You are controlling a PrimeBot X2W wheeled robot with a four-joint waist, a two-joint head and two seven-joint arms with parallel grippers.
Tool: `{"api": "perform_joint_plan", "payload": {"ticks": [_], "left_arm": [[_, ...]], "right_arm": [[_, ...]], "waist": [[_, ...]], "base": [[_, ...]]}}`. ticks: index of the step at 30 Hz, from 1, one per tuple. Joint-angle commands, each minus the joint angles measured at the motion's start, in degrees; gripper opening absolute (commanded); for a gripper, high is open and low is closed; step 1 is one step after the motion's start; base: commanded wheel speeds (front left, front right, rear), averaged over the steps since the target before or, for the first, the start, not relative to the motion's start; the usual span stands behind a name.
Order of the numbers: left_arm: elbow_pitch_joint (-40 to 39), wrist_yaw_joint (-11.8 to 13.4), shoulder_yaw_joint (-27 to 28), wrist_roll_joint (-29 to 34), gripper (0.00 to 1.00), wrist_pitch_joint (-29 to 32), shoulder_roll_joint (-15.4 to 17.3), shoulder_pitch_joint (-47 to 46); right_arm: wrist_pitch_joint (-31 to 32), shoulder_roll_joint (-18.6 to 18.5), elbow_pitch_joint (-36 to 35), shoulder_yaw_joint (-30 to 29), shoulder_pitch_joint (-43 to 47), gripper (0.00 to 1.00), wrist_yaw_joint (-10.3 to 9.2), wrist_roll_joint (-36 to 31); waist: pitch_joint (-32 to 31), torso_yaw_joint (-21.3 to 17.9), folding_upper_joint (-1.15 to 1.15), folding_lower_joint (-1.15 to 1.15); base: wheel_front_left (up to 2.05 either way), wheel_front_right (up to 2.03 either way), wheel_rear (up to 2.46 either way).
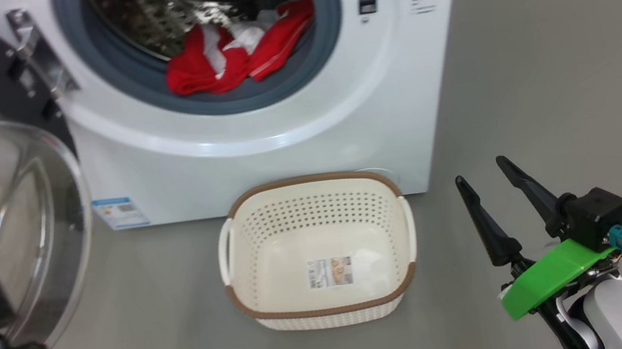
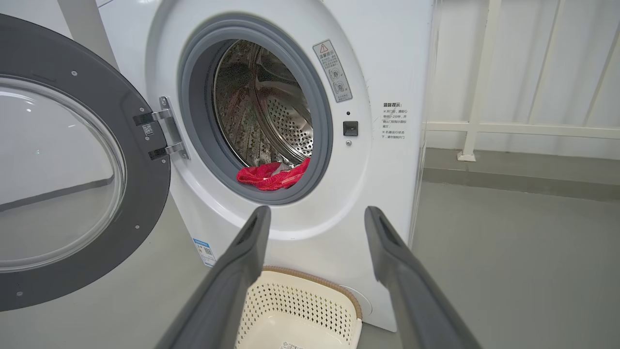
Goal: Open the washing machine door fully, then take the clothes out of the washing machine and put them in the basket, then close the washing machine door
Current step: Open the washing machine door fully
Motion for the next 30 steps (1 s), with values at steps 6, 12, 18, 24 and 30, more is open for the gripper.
{"api": "perform_joint_plan", "payload": {"ticks": [6, 12, 18, 24, 30], "left_arm": [[-2.27, -1.95, -2.62, 1.20, 1.00, 0.17, 1.01, -1.12], [-0.67, -3.31, -5.82, 1.42, 1.00, -0.76, -0.33, -1.51], [2.84, -4.63, -7.76, 1.51, 1.00, -3.05, -1.33, -0.10], [4.90, -5.44, -9.28, 2.15, 1.00, -4.35, -1.84, 3.74], [6.73, -5.61, -9.78, 1.49, 1.00, -5.30, -3.24, 7.71]], "right_arm": [[-0.50, 0.37, -3.43, -0.11, 0.04, 1.00, 0.19, -0.27], [-0.51, 0.38, -4.62, -3.12, 0.10, 1.00, 0.19, 0.05], [-0.51, 0.38, -4.83, -4.72, 0.42, 1.00, 0.19, -1.55], [-0.51, 0.39, -5.38, -6.13, 1.75, 1.00, 0.19, -2.28], [-0.51, 0.39, -5.96, -6.89, 3.52, 1.00, 0.19, -2.77]], "waist": [[-0.60, -5.57, 0.00, 0.00], [-0.22, -8.66, 0.00, 0.00], [-0.98, -12.51, 0.00, 0.00], [-2.10, -14.44, 0.00, 0.00], [-3.06, -15.18, 0.00, 0.00]], "base": [[0.00, 0.00, 0.00], [0.00, 0.00, 0.00], [0.00, 0.00, 0.00], [0.00, 0.00, 0.00], [0.00, 0.00, 0.00]]}}
